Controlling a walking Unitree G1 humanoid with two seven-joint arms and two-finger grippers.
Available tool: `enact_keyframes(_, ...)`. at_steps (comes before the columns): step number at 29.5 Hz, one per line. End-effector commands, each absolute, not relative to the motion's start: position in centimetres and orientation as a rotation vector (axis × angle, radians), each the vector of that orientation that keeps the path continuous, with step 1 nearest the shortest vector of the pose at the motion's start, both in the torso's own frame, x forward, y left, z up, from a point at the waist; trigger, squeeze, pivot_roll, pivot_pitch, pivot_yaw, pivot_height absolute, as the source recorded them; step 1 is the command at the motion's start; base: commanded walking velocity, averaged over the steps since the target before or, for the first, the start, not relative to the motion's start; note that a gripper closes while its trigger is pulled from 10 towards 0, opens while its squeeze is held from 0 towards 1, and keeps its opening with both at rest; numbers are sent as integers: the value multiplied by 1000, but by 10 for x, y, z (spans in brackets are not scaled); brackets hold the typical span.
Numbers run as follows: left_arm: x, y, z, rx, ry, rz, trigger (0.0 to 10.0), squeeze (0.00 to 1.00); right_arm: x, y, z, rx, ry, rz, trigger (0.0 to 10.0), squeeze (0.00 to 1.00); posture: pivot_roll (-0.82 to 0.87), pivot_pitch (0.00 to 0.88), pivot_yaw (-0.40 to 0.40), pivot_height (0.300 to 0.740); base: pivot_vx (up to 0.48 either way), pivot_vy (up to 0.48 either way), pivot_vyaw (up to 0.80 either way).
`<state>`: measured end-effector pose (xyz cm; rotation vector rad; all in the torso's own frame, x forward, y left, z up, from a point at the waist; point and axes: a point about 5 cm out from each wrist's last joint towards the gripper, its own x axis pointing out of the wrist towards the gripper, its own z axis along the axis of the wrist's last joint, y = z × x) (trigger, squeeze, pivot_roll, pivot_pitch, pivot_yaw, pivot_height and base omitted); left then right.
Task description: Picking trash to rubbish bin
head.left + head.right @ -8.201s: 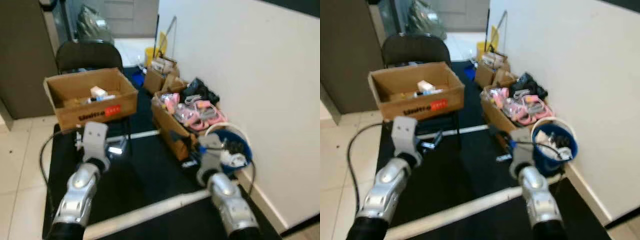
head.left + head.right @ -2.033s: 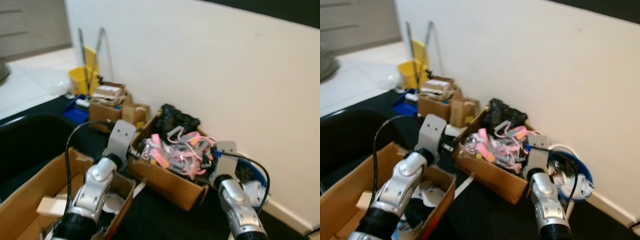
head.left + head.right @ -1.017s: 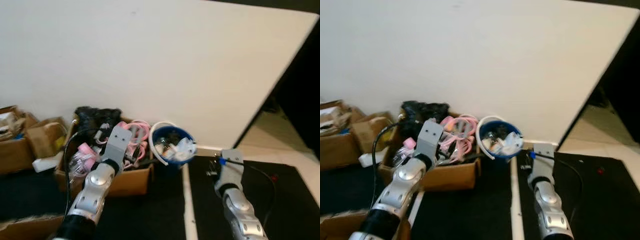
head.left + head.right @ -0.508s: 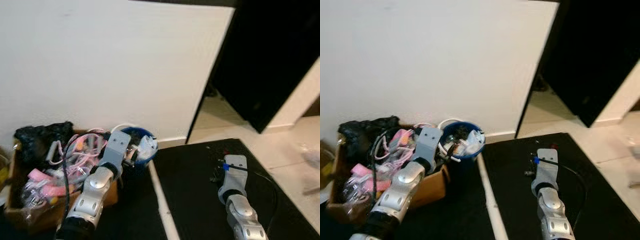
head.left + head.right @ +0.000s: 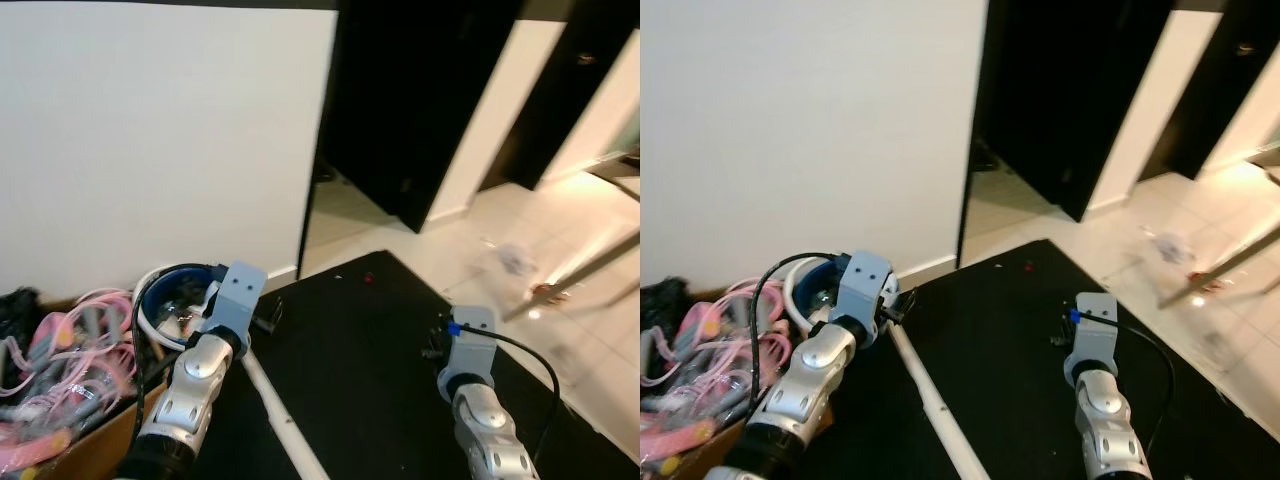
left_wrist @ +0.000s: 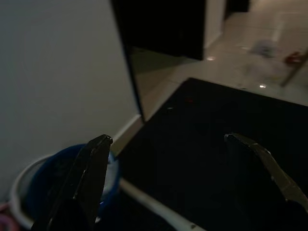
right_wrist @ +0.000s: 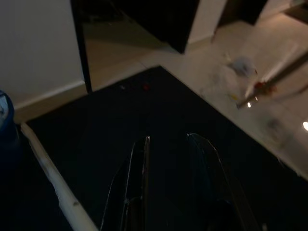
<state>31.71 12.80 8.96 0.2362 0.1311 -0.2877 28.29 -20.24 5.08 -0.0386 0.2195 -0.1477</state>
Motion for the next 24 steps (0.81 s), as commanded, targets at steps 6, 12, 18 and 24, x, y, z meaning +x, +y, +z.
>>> enact_keyframes(6, 315, 123, 89, 224, 131, -320, 10000, 0, 281, -204, 49, -43, 231, -156, 10000, 0, -76, 26, -66, 740, 0, 0, -800)
enact_keyframes(12, 313, 123, 86, 241, 146, -320, 10000, 0, 279, -206, 49, -43, 230, -163, 10000, 0, -80, 31, -66, 740, 0, 0, -800)
enact_keyframes(18, 313, 123, 87, 242, 130, -329, 10000, 0, 278, -206, 48, -44, 232, -167, 10000, 0, -79, 32, -68, 740, 0, 0, -800)
enact_keyframes(24, 314, 122, 86, 247, 136, -326, 10000, 0, 278, -206, 47, -33, 239, -178, 10000, 0, -79, 31, -65, 740, 0, 0, -800)
